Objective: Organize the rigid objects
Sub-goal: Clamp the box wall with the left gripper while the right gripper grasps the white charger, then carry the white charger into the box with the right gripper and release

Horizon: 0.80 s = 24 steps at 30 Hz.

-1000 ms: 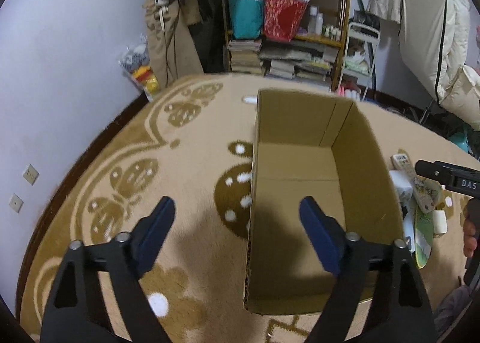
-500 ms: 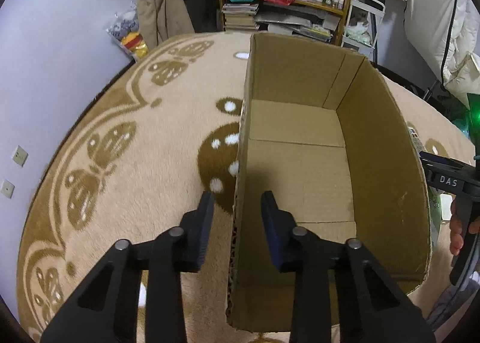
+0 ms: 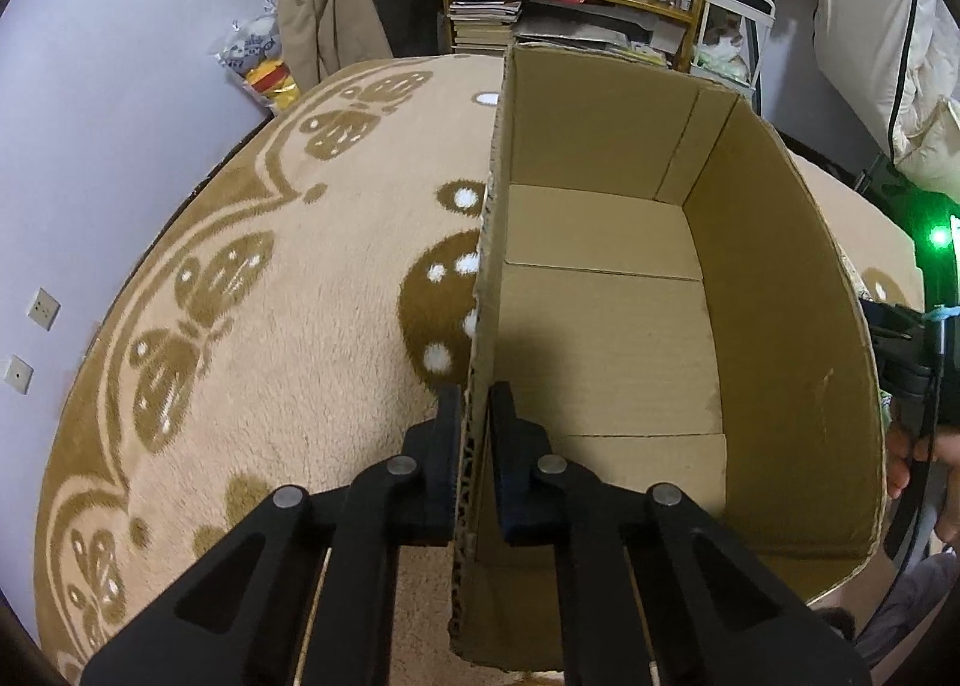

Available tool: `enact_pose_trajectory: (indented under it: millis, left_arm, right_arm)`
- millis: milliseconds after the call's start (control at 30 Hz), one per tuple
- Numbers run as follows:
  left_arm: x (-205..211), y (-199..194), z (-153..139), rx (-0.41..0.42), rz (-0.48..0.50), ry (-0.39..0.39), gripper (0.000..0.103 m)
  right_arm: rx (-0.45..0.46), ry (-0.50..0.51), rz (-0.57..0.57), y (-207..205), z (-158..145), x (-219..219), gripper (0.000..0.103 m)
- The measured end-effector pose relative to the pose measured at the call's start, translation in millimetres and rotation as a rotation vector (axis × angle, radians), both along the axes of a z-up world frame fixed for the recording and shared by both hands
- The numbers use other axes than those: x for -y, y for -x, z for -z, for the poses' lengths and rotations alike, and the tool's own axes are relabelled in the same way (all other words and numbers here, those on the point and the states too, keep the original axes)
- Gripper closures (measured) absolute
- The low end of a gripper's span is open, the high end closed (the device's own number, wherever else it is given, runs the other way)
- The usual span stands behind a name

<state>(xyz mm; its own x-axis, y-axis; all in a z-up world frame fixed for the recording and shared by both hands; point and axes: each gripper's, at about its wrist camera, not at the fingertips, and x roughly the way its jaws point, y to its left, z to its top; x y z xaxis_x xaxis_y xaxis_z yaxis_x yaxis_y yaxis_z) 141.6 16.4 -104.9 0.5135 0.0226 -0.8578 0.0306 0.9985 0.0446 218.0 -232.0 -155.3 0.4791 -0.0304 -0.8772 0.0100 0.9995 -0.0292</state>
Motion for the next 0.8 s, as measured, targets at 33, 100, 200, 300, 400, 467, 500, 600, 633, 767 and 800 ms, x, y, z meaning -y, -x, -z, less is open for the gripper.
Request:
enact_pose_trajectory:
  millis: [33,100,200,300,400,467,500,600,633,767,800]
  left_arm:
    - [0,0,0,0.003,0.0,0.0,0.095]
    - [0,0,0,0.005,-0.005,-0.007,0.095]
    - [-3,1,0,0.015,-0.012,-0.007,0.095]
    - [-3,1,-1,0.016,-0.02,-0.006,0.095]
    - [-2,3,-2,0.025,-0.022,-0.006,0.095]
    - [-3,3,-2,0.025,-0.021,-0.013,0.095]
    - [-2,4,-2,0.025,-0.021,-0.014,0.095]
    - [-3,3,-3,0.025,-0.024,-0.012,0.095]
    - [-3,3,-3,0.024,-0.026,-0.01,0.095]
    - [-3,3,-3,0.024,-0.026,-0.012,0.095]
    - [-3,3,-4,0.025,-0.026,-0.012,0.095]
  right_arm:
    - [0.003,-0.008,0.001,2,-2,1,0.04]
    - [0.013,-0.046,0.006,5,-9,5,0.045]
    - [0.035,-0.111,0.022,10,-21,9,0.047]
    - [0.063,-0.114,0.007,15,-30,6,0.047]
    - [0.07,-0.12,0.012,20,-35,3,0.047]
    - [0.084,-0.138,0.018,24,-39,2,0.047]
    - [0.103,-0.153,0.021,27,-46,2,0.047]
    - [0.169,-0.18,-0.003,35,-67,-4,0.047]
    - [0.2,-0.186,-0.02,38,-77,-8,0.047]
    - [0.304,-0.224,-0.093,51,-108,-32,0.047]
    - [0.326,-0.238,-0.11,53,-114,-40,0.047]
